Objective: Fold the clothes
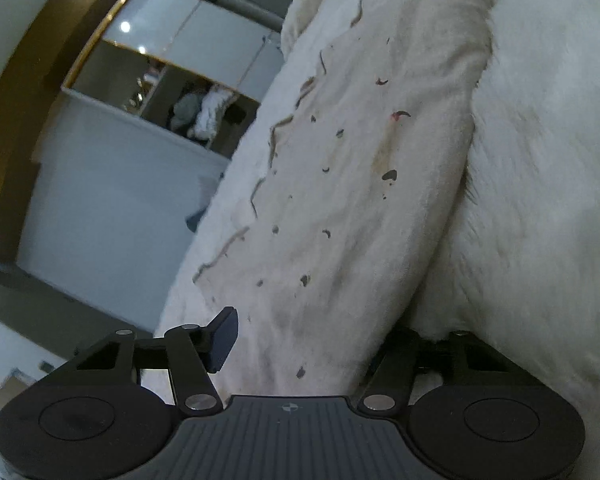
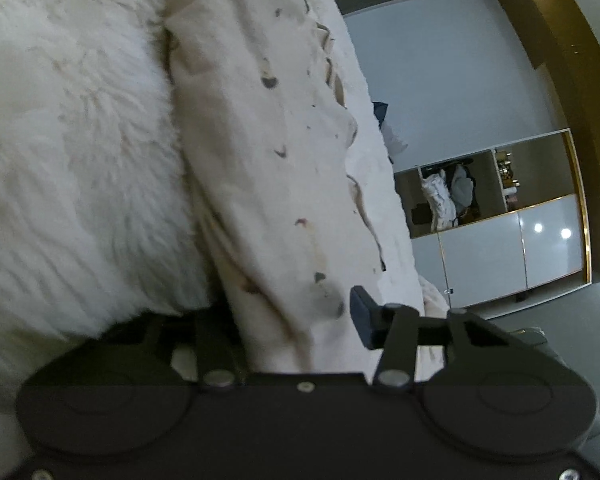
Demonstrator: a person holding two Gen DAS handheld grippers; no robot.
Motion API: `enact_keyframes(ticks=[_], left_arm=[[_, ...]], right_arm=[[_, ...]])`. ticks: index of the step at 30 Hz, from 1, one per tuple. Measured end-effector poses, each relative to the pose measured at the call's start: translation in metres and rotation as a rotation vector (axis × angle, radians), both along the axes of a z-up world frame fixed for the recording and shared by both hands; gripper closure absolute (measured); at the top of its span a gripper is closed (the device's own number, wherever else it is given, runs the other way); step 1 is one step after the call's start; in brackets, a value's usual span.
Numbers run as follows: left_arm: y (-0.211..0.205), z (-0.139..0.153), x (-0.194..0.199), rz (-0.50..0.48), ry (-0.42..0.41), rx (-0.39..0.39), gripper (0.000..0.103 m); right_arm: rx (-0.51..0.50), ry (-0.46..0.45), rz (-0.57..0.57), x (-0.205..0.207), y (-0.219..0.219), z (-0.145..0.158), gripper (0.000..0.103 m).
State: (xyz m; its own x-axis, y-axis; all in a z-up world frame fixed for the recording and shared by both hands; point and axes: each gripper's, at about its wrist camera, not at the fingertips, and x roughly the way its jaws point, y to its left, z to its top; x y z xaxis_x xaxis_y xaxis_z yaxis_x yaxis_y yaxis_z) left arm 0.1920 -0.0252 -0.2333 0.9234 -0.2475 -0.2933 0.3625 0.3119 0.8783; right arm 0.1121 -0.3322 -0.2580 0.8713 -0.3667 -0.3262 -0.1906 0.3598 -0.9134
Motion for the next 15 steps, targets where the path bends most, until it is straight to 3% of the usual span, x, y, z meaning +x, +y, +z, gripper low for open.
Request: enact_keyframes(ticks=[6, 15], left_arm=[[-0.0025, -0.0009, -0.0017, -0.002, -0.017, 0.002, 0.055], [-0.0009, 0.0029, 0.0066, 0.018, 0.008, -0.030, 0.055]], right_arm=[[-0.044, -0.029, -0.018, -0.0008, 0.0037, -0.0067, 0.046], [-0.043, -0.063, -0.033, -0.0003, -0.0019, -0.0045, 0.039]])
